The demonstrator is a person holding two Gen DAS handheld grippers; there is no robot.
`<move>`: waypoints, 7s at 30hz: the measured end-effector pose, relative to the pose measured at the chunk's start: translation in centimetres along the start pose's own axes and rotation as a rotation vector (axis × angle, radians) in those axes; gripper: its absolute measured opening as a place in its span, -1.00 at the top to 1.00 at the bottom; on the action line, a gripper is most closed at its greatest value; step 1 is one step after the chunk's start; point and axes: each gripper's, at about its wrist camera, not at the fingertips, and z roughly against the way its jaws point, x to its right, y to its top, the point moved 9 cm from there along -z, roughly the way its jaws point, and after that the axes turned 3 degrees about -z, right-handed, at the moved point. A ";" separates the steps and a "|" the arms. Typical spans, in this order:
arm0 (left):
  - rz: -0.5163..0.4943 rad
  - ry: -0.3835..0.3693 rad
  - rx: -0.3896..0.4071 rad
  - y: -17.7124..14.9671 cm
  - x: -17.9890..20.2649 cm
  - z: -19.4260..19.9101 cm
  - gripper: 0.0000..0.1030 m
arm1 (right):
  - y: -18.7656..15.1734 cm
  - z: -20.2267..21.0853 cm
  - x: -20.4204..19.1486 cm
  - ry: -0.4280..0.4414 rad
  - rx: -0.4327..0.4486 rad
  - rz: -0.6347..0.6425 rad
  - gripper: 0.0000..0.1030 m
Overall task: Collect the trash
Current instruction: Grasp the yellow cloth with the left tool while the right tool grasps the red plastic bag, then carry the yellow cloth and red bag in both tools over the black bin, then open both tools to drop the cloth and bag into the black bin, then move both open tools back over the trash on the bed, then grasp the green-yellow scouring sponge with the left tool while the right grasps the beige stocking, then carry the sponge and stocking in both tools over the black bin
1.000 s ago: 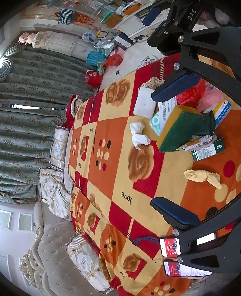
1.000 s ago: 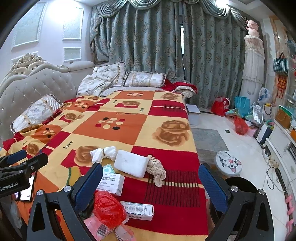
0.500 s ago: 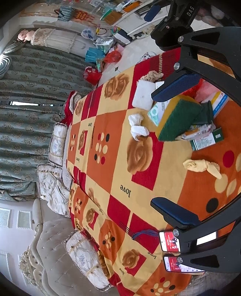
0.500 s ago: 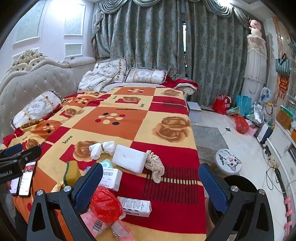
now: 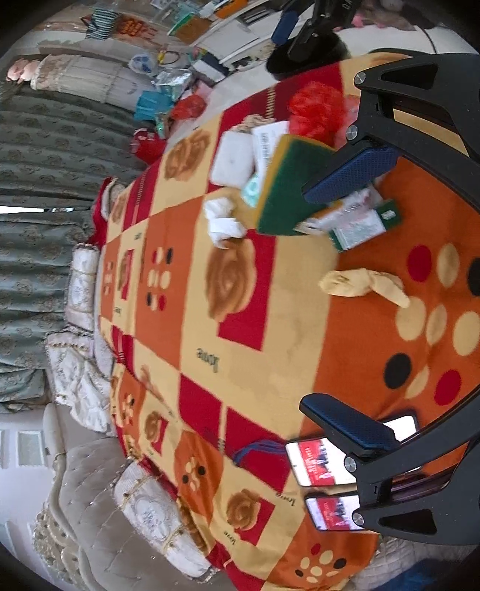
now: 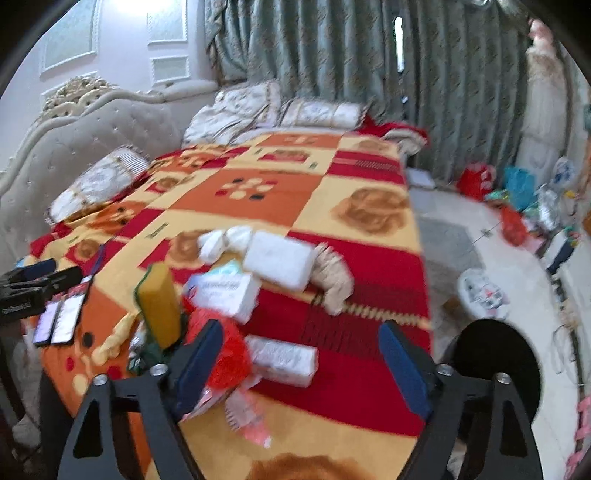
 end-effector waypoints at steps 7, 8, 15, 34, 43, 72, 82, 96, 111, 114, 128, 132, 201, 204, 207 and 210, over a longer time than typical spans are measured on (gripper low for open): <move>-0.016 -0.029 -0.076 -3.5 -0.1 -1.8 -0.92 | -1.0 -2.1 -3.0 0.067 -0.038 0.045 -0.57; -0.015 -0.037 -0.092 -4.0 -0.1 -2.3 -0.88 | -1.0 -2.5 -3.4 0.075 -0.041 0.053 -0.57; 0.009 -0.077 -0.166 -5.5 0.4 -5.5 -0.59 | -1.6 -5.2 -4.7 0.108 -0.100 0.065 -0.40; -0.020 -0.068 -0.178 -4.3 1.9 -6.1 0.65 | 0.2 -1.8 -5.7 0.271 -0.034 0.007 0.43; -0.054 -0.117 -0.038 0.7 4.7 -0.5 0.65 | 2.2 2.7 -2.1 0.246 0.075 -0.053 0.43; -0.328 -0.589 -0.124 4.1 37.5 -0.9 0.65 | -3.0 7.6 24.0 -0.191 0.126 -0.433 0.43; -0.319 -0.648 -0.161 3.2 43.8 -3.8 0.62 | -5.2 6.9 28.8 -0.255 0.105 -0.517 0.42; -0.282 -0.629 -0.137 3.7 43.1 -3.5 -0.11 | -6.0 5.7 28.9 -0.228 0.079 -0.565 0.15; -0.283 -0.418 -0.045 3.8 34.9 -2.2 -0.11 | -4.1 4.1 21.8 -0.165 0.051 -0.445 0.15; -0.266 -0.395 -0.036 3.9 33.0 -1.9 -0.11 | -3.7 3.6 20.1 -0.141 0.042 -0.419 0.09; -0.179 -0.291 -0.055 2.4 24.5 -1.4 -0.11 | -1.7 1.3 11.2 -0.022 0.007 -0.293 -0.14; -0.145 -0.265 -0.062 2.0 21.6 -1.4 -0.11 | -1.3 0.6 9.0 0.006 -0.005 -0.260 -0.15; 0.045 -0.367 -0.060 5.9 14.2 -2.0 0.52 | 2.8 -5.8 7.2 0.107 -0.014 -0.179 0.44; 0.025 -0.375 -0.053 6.0 15.6 -1.5 0.52 | 2.6 -4.5 7.0 0.102 0.002 -0.168 0.44; 0.002 -0.383 -0.050 6.0 17.1 -1.2 0.52 | 2.3 -3.4 7.2 0.095 0.016 -0.166 0.44; -0.020 -0.396 -0.050 6.0 18.7 -1.0 0.52 | 2.1 -2.7 7.7 0.086 0.020 -0.171 0.44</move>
